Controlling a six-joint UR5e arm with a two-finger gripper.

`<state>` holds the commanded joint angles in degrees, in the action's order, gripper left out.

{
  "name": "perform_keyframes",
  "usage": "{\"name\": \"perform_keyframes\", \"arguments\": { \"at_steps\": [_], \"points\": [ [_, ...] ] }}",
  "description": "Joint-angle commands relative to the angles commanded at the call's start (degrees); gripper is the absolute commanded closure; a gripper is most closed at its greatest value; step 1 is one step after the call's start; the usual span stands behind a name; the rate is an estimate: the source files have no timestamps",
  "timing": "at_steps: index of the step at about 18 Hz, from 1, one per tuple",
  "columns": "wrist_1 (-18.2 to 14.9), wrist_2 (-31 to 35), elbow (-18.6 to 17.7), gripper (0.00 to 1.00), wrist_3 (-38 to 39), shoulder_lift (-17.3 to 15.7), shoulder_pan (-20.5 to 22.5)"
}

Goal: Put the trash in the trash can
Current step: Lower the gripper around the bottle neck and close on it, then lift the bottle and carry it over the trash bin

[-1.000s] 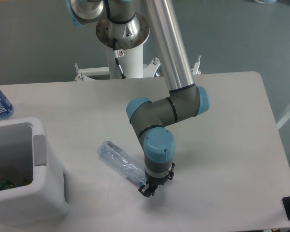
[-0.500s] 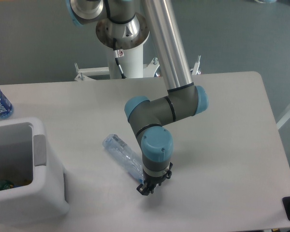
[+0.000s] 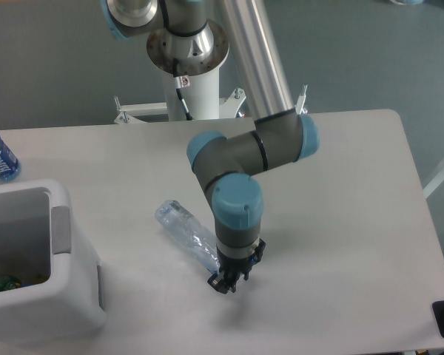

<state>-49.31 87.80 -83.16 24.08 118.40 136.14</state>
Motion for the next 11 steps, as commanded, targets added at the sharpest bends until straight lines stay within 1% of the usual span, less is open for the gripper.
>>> {"name": "perform_keyframes", "arguments": {
  "at_steps": [2, 4, 9, 10, 11],
  "points": [
    [0.0, -0.26, 2.64, 0.75, 0.17, -1.41, 0.18],
    [0.09, -0.96, 4.49, 0.75, 1.31, -2.82, 0.27],
    [0.44, -2.9, 12.39, 0.75, 2.46, -5.63, 0.27],
    [0.61, -2.9, 13.8, 0.75, 2.37, -6.24, 0.09],
    [1.66, -3.08, 14.77, 0.75, 2.37, -6.68, -0.08]
  ]
}}
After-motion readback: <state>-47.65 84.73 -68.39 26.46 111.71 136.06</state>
